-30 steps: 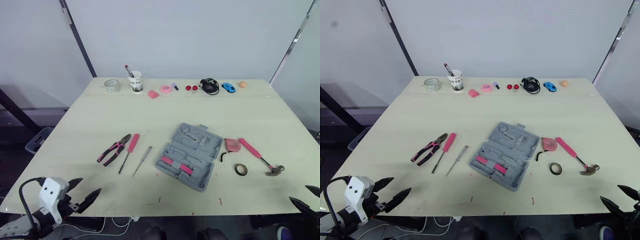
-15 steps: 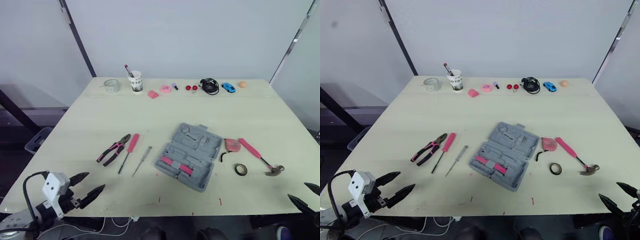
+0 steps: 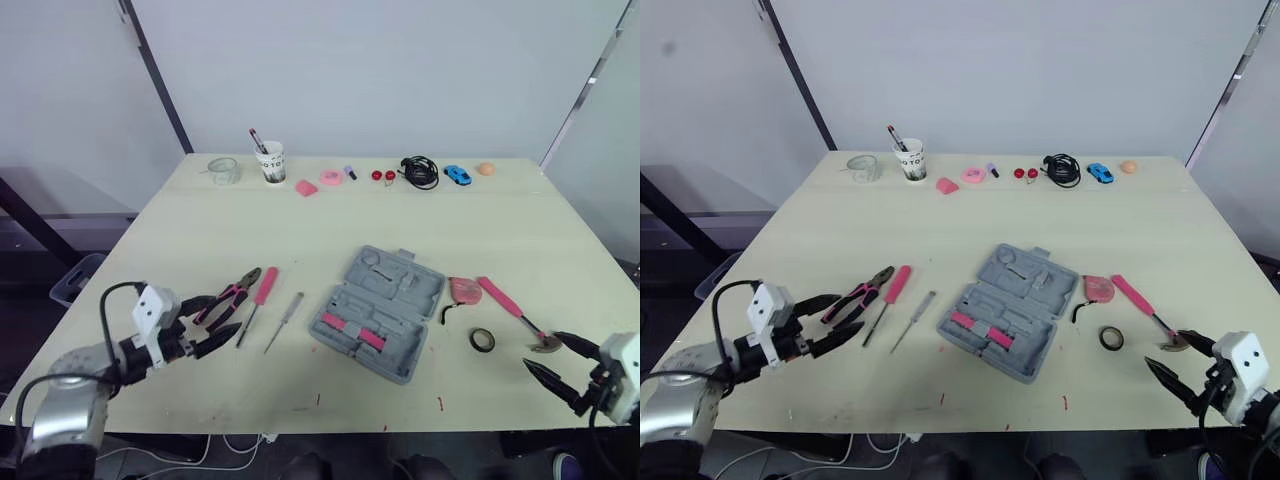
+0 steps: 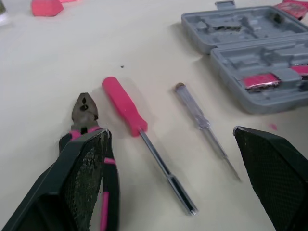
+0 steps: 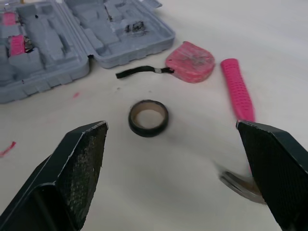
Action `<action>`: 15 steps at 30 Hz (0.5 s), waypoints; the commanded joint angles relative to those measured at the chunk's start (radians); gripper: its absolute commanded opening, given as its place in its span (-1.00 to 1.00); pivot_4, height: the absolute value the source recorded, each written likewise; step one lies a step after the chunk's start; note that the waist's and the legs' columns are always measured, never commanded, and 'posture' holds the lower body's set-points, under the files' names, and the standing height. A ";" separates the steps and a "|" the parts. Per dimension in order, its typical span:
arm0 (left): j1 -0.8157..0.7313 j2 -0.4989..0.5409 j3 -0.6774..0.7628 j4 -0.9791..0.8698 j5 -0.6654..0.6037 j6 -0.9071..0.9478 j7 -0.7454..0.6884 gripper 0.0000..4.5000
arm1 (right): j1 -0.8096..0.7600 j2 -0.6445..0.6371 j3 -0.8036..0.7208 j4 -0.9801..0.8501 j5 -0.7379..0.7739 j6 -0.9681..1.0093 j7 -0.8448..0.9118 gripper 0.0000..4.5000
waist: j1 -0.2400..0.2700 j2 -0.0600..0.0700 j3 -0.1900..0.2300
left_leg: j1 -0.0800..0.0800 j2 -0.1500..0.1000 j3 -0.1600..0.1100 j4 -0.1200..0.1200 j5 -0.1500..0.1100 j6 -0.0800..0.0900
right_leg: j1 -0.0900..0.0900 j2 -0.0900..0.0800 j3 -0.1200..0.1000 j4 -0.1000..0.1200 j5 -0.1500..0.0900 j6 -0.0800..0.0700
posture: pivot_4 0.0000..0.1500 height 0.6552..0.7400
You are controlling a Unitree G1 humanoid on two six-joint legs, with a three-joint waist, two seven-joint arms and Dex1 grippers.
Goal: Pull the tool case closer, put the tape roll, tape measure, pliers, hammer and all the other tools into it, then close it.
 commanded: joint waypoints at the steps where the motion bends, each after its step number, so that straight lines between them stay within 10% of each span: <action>1: -0.123 -0.008 -0.052 0.103 0.042 -0.032 -0.035 0.97 | -0.036 0.002 0.034 -0.064 -0.013 0.050 -0.042 1.00 | 0.000 -0.001 -0.001 | 0.000 0.000 0.000 0.000 0.000 0.000 | 0.000 0.000 0.000 0.000 0.000 0.000 | 1.00 1.00; 7: -0.447 -0.146 -0.175 0.438 0.161 -0.124 -0.061 0.97 | -0.189 0.038 0.181 -0.079 -0.080 0.157 -0.124 1.00 | 0.001 -0.003 0.000 | -0.003 -0.004 -0.002 0.004 0.001 0.001 | 0.001 0.001 0.001 0.000 0.002 0.003 | 1.00 1.00; 15: -0.694 -0.279 -0.238 0.761 0.280 -0.216 -0.050 -0.44 | -0.357 0.065 0.355 -0.066 -0.190 0.344 -0.214 -0.49 | -0.006 -0.005 0.000 | -0.004 -0.005 -0.001 0.003 0.000 0.001 | 0.000 0.001 0.004 -0.001 0.004 0.008 | 1.00 1.00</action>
